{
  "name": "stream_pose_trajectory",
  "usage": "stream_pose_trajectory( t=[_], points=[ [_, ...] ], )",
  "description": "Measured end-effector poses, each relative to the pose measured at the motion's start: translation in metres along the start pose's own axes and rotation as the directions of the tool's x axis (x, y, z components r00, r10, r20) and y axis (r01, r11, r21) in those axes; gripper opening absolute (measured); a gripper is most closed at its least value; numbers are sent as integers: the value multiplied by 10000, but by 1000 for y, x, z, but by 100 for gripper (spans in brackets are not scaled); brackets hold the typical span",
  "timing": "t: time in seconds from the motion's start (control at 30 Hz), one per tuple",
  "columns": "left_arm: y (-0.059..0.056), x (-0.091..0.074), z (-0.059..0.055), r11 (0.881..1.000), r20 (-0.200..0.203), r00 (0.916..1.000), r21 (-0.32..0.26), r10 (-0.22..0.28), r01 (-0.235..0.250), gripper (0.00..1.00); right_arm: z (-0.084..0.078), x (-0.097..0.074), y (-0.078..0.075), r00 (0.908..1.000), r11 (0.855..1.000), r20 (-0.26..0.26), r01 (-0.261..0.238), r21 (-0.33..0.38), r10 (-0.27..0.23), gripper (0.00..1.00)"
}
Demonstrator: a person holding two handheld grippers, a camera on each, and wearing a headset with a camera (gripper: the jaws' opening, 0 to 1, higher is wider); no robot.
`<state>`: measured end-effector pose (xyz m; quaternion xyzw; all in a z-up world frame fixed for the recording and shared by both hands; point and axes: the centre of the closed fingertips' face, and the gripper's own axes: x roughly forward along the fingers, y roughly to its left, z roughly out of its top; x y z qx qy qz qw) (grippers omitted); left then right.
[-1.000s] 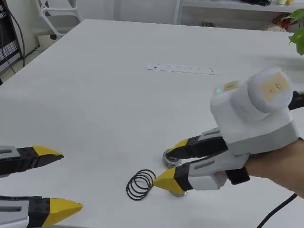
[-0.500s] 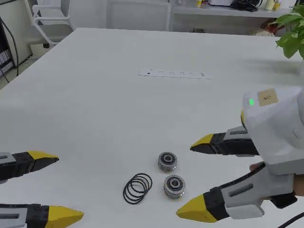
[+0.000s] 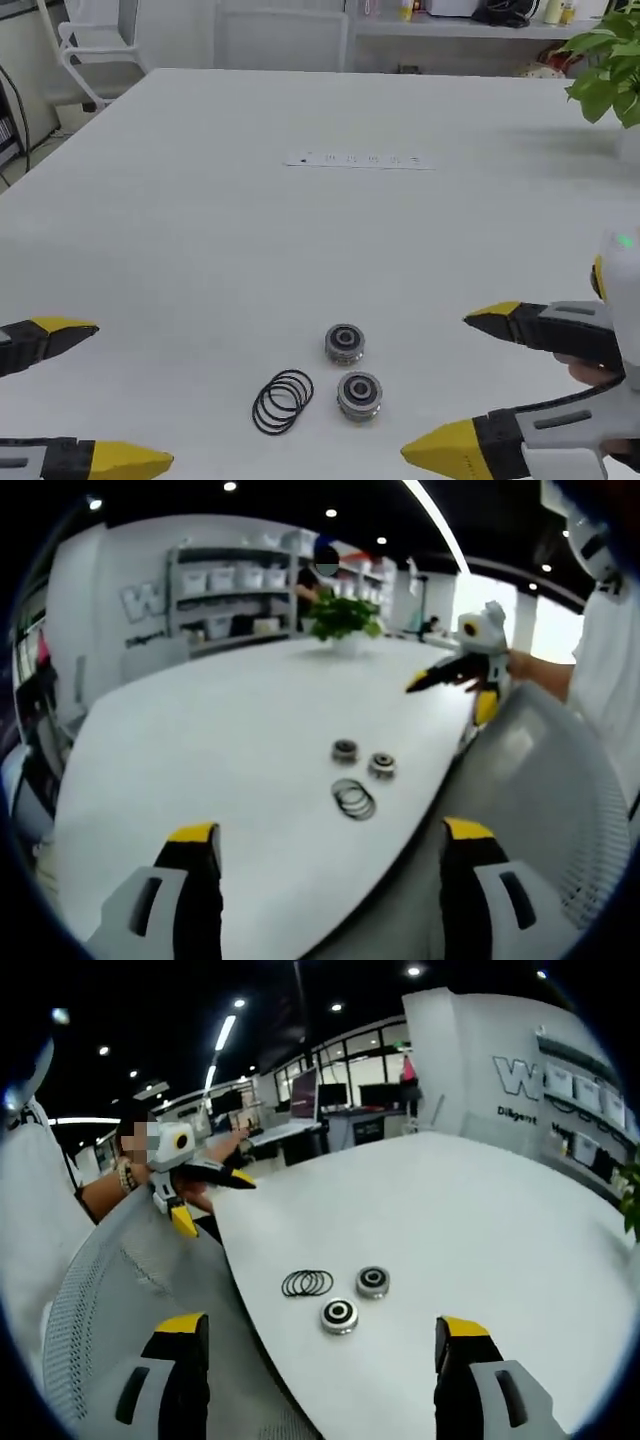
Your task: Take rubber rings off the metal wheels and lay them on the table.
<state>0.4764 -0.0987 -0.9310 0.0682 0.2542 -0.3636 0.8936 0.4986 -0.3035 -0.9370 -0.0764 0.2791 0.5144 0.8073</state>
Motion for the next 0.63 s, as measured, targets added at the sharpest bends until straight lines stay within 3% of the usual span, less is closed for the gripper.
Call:
stream_pose_trajectory(
  t=[0.23,0.63],
  points=[
    [-3,0,-3,9999,-220,9997,63,-107,108,95,-7,-5,-8,9987,9954,353,339,900,-372,99],
    [-3,0,-4,9997,-199,9998,-219,-84,80,95,-25,-6,-9,9982,9928,-190,592,1045,-575,99]
  ],
)
